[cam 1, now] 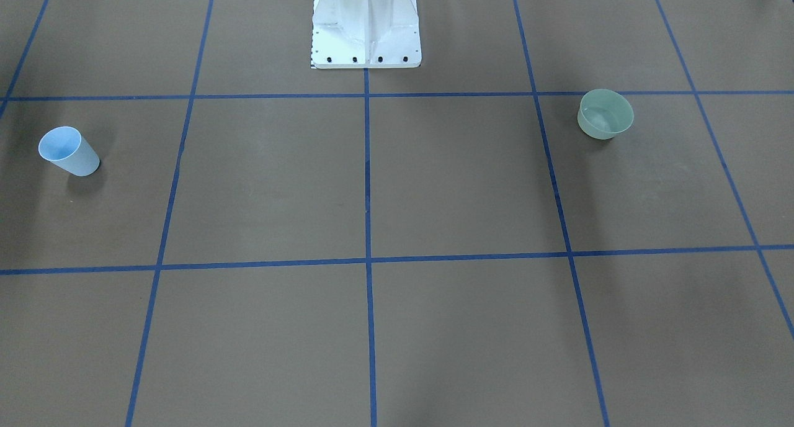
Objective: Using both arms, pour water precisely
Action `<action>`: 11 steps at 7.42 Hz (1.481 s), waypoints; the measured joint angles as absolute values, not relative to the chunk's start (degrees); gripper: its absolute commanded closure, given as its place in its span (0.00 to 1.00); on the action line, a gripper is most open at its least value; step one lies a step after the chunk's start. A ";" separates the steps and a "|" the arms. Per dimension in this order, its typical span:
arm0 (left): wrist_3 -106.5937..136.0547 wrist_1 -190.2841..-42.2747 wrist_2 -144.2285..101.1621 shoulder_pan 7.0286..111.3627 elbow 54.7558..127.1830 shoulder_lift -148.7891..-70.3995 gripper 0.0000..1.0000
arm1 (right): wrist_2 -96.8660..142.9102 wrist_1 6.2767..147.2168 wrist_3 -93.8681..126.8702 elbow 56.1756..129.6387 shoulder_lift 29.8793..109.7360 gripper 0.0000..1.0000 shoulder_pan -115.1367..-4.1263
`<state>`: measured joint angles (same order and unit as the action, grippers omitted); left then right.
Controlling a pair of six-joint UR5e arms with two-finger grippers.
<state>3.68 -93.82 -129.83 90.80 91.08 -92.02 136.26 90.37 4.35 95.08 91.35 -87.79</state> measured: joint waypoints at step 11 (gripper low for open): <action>14.01 -96.50 -142.84 84.44 95.19 -92.58 0.00 | 136.48 90.09 3.92 96.96 90.85 0.01 -87.80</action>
